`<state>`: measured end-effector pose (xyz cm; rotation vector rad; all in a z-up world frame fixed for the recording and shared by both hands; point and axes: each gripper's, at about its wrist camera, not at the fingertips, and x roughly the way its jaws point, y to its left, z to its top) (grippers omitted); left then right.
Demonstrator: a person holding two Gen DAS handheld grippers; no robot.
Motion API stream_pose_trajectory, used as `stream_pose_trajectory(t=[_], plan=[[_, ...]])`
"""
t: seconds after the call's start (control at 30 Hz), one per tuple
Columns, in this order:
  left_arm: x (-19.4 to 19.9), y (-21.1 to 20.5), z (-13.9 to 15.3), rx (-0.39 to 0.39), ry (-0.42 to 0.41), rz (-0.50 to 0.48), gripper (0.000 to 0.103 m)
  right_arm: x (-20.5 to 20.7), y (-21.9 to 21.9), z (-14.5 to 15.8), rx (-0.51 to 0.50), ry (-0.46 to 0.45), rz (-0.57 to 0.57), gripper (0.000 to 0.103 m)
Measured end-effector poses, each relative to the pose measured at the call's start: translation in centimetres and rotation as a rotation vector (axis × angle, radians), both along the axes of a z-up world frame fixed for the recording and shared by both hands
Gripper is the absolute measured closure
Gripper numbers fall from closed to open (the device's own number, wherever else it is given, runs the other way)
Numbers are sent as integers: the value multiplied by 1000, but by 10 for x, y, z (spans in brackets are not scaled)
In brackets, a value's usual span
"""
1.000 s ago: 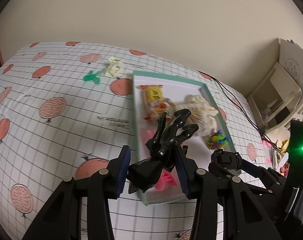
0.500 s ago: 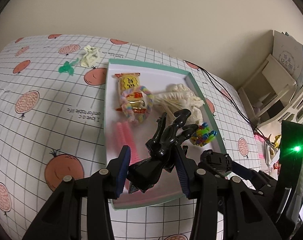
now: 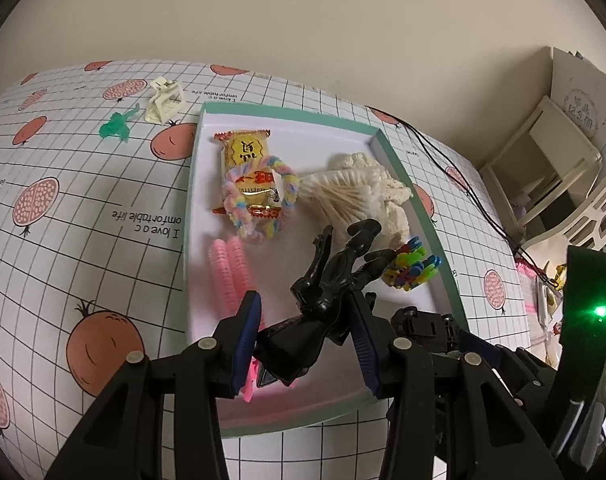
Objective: Organize objects
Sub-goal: 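Carry the robot figure with the left tool while the right tool carries the car over the tray, then open the left tool releasing the robot figure while the right tool releases the car in the tray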
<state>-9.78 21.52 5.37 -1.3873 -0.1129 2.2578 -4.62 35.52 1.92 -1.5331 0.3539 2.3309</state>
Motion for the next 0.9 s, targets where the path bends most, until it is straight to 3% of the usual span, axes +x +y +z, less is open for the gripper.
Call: stream_pose_trajectory(t=[0.9], plan=[[-7, 11, -12, -24, -23, -9, 57, -7, -11, -10, 6, -1, 37, 24]])
